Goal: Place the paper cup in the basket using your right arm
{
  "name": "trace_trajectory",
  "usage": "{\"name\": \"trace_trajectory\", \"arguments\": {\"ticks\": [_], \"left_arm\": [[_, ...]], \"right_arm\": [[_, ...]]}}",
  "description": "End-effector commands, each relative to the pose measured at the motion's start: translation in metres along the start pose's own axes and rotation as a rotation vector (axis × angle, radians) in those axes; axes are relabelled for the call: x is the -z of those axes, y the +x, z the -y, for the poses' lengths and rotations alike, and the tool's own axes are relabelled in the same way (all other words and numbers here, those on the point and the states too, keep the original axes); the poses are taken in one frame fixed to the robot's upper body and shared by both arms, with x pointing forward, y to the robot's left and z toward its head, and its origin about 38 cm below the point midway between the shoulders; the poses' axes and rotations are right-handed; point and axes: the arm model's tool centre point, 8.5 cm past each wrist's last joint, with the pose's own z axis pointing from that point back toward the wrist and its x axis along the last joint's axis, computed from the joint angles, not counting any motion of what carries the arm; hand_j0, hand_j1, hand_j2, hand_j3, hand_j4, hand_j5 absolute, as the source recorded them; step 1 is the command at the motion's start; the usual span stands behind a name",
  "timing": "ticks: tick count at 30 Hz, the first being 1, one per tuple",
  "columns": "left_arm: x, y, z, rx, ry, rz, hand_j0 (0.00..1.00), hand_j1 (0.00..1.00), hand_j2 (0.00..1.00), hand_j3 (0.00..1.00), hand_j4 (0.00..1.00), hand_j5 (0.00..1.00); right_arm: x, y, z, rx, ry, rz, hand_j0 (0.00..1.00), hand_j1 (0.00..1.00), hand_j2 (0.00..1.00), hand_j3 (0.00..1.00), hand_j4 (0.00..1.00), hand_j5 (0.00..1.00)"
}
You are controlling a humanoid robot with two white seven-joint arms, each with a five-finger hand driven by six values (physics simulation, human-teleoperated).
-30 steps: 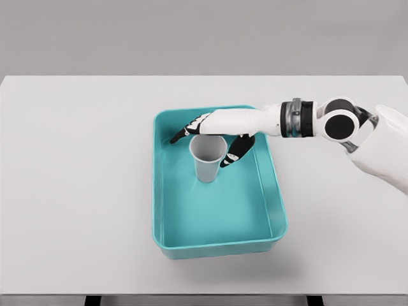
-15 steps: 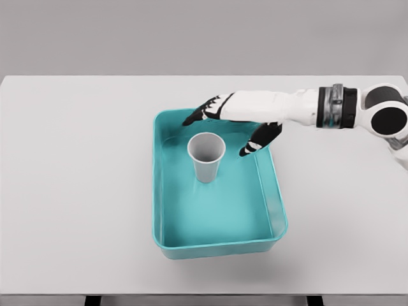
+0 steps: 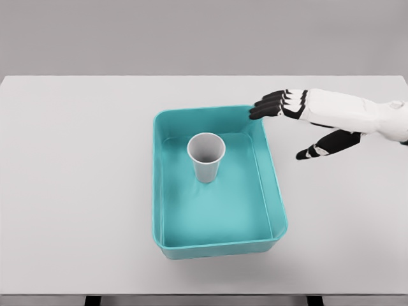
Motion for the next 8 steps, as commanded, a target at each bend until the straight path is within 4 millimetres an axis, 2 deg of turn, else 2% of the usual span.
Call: {"name": "trace_trajectory", "arguments": {"ticks": [1, 8], "left_arm": [[0.0, -0.0001, 0.0, 0.0, 0.0, -0.001, 1.0, 1.0, 1.0, 1.0, 1.0, 1.0], [0.0, 0.0006, 0.0001, -0.001, -0.002, 0.003, 1.0, 1.0, 1.0, 1.0, 1.0, 1.0]], "right_arm": [[-0.0049, 0.0015, 0.0053, -0.01, -0.015, 0.001, 0.98, 0.98, 0.98, 0.98, 0.98, 0.98], [-0.0049, 0.0006, 0.0006, 0.002, -0.013, 0.001, 0.99, 0.99, 0.99, 0.99, 0.99, 0.99]]}}
